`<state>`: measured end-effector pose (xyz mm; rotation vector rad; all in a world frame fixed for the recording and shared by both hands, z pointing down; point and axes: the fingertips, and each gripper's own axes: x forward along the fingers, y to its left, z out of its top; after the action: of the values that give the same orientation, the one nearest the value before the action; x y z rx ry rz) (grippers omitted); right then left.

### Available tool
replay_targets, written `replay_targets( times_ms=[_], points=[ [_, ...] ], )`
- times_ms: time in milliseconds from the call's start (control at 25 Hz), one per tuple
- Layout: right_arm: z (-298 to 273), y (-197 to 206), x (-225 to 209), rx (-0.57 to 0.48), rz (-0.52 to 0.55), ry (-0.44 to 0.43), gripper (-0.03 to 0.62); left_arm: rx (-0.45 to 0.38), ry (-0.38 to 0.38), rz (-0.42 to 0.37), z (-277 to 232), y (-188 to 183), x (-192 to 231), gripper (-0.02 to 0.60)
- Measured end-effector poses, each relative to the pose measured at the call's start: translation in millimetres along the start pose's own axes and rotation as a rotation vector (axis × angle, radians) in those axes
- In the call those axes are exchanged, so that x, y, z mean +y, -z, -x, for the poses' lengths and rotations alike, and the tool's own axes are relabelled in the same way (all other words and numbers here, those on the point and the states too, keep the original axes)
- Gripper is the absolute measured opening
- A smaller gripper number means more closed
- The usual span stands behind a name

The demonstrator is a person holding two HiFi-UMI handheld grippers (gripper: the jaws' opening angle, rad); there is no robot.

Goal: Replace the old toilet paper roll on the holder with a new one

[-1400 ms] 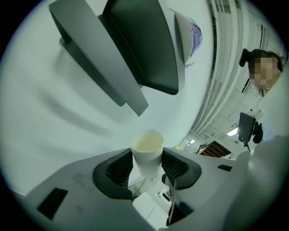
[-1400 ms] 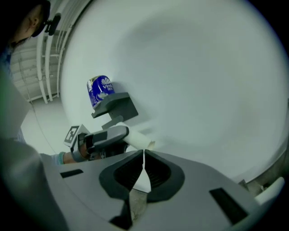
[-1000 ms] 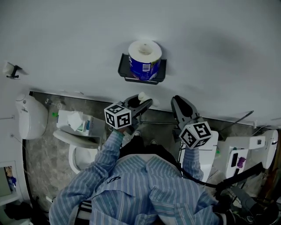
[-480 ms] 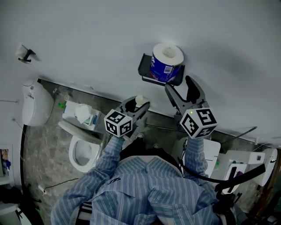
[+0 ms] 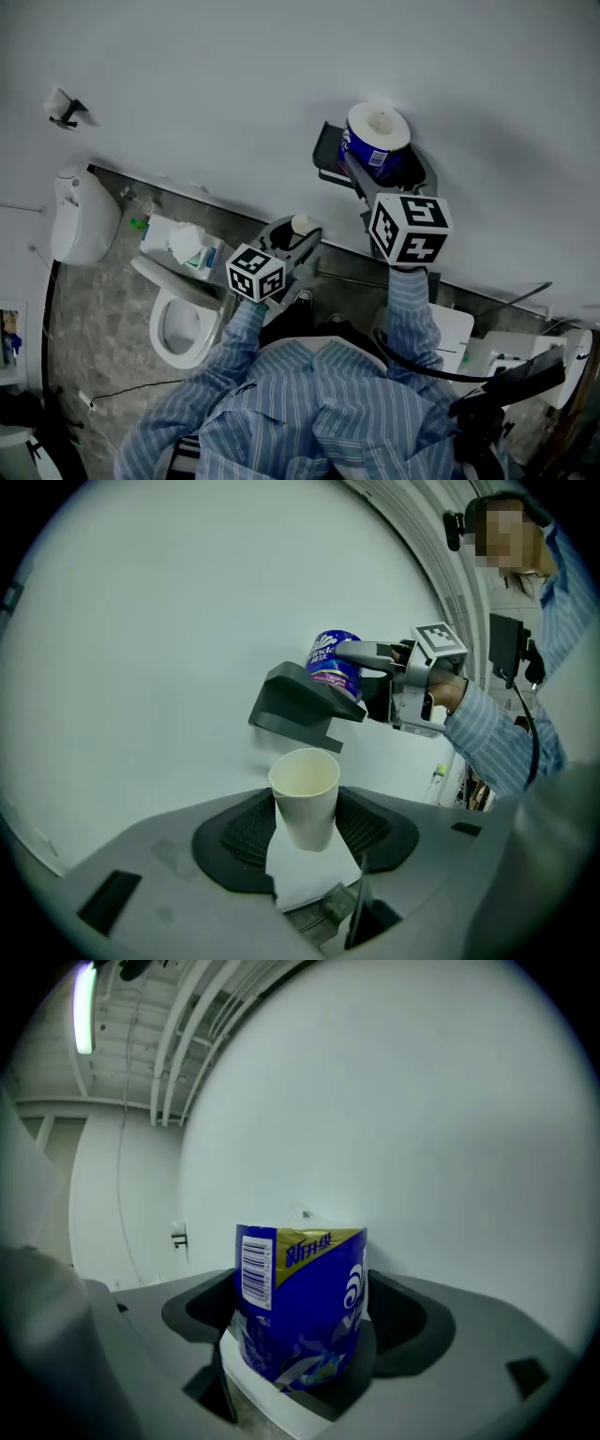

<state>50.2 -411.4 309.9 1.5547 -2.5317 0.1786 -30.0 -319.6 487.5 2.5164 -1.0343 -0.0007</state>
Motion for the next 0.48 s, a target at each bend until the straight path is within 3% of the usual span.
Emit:
replay_targets(
  times_ms=[480],
  points=[
    [0.3, -2.3, 0.8, -0.058, 0.050, -0.017, 0.413, 0.008, 0.012, 0.028, 3.9, 7.1, 5.3, 0.198]
  ],
)
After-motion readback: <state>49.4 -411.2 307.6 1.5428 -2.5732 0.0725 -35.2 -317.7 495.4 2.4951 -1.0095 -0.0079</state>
